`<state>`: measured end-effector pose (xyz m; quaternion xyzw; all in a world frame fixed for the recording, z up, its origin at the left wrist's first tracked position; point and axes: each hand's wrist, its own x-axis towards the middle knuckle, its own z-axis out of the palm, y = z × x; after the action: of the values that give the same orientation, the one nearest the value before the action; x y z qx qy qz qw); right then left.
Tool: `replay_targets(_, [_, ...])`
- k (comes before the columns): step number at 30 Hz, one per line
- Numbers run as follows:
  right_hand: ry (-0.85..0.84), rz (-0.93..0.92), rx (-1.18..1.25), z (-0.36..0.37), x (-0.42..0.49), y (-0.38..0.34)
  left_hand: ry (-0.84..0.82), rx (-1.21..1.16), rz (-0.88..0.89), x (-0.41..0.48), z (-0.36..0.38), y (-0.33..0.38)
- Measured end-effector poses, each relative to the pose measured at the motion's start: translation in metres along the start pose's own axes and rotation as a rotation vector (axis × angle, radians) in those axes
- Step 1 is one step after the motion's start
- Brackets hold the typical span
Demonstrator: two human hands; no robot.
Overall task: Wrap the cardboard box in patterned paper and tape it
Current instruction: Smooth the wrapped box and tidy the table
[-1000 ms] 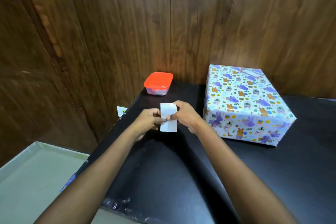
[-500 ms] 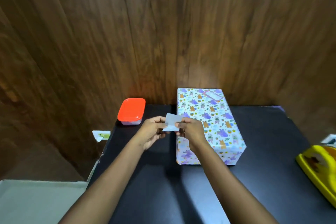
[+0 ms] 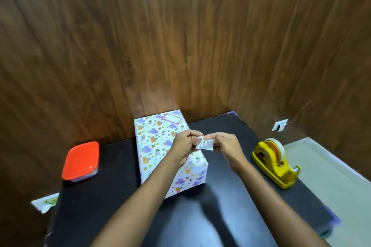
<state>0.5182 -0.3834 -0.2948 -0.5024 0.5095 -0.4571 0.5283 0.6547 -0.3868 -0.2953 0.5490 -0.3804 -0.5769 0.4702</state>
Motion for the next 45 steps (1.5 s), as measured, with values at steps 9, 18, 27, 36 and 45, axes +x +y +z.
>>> replay_targets(9, [0.135, 0.101, -0.001, -0.183, 0.043, 0.016, -0.085, 0.136, 0.058, 0.063, 0.182, -0.022])
replay_targets(18, [0.069, 0.231, -0.092, -0.353, 0.073, 0.043, -0.072, 0.191, -0.064, 0.096, 0.352, -0.049])
replay_targets(27, [0.171, 0.394, -0.060, -0.436, 0.074, 0.079, -0.074, 0.218, -0.210, 0.115, 0.434, -0.099])
replay_targets(36, [0.332, 0.582, -0.047, -0.486, 0.077, 0.151, -0.145, 0.357, -0.314, 0.138, 0.468, -0.156])
replay_targets(45, [0.456, 0.806, -0.134, -0.534, 0.088, 0.285, -0.041, 0.236, -0.508, 0.169, 0.496, -0.244])
